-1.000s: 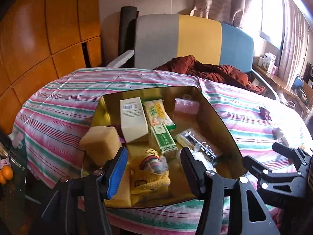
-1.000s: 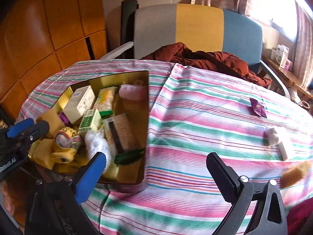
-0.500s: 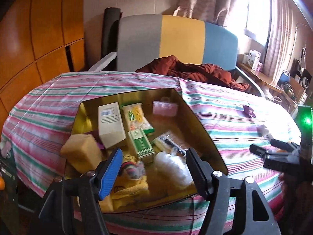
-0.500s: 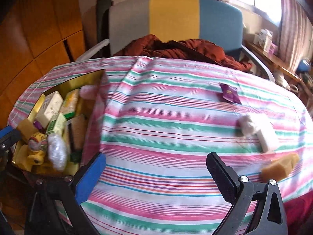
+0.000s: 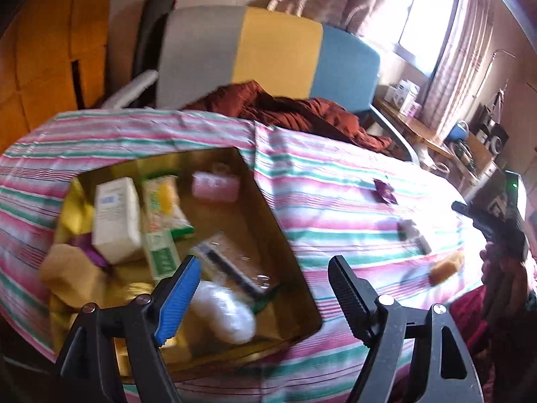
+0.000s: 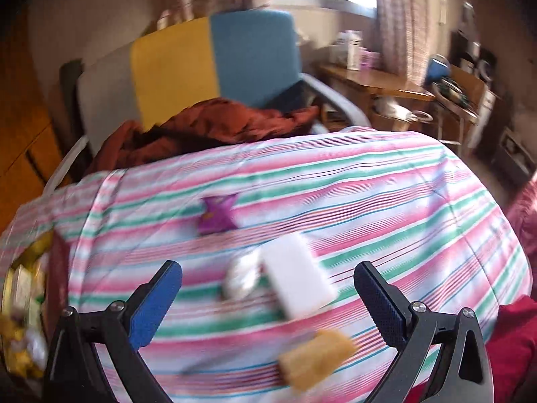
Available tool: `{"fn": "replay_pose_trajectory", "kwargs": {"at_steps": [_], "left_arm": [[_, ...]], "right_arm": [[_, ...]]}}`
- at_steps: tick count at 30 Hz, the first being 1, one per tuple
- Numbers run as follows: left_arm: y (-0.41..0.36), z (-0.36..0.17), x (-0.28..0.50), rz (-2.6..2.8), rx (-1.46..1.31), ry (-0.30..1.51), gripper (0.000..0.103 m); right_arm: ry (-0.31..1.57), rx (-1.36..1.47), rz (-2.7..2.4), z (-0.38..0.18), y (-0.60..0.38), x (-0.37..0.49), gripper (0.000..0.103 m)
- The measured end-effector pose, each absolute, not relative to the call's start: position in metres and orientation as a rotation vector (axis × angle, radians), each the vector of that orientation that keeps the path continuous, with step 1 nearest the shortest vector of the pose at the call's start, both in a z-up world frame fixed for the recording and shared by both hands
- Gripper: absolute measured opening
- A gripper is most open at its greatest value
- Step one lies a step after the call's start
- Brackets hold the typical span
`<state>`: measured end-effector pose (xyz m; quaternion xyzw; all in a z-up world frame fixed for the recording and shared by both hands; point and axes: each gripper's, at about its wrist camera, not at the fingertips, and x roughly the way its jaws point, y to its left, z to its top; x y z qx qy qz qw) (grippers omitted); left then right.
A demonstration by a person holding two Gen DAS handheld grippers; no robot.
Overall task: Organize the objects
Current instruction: 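Move both grippers toward the white foam block and purple packet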
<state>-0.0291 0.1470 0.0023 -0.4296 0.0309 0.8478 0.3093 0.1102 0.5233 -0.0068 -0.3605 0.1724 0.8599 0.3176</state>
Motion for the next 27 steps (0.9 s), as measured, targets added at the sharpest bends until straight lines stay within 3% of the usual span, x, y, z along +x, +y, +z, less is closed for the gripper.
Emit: {"fn": "replay_pose_trajectory", "kwargs": {"at_steps": [4,9,27], "left_arm": [[0.178,0.009,-0.025,2.126,-1.102,0.087,0.080],[0.228,0.010,-0.024,2.036,-1.115,0.133,0.080],[0.417,-0.038,-0.066,1.886,-1.242,0.301,0.077]], "right_arm": [[0.573,-0.901,2.156,-0.021,0.576,0.125,0.103],[0.934,-0.853,2.044,-0.047,0.615,0.149,0.103],[1.041,-0.876,2.105,-0.049,0.607,0.150,0.103]]}}
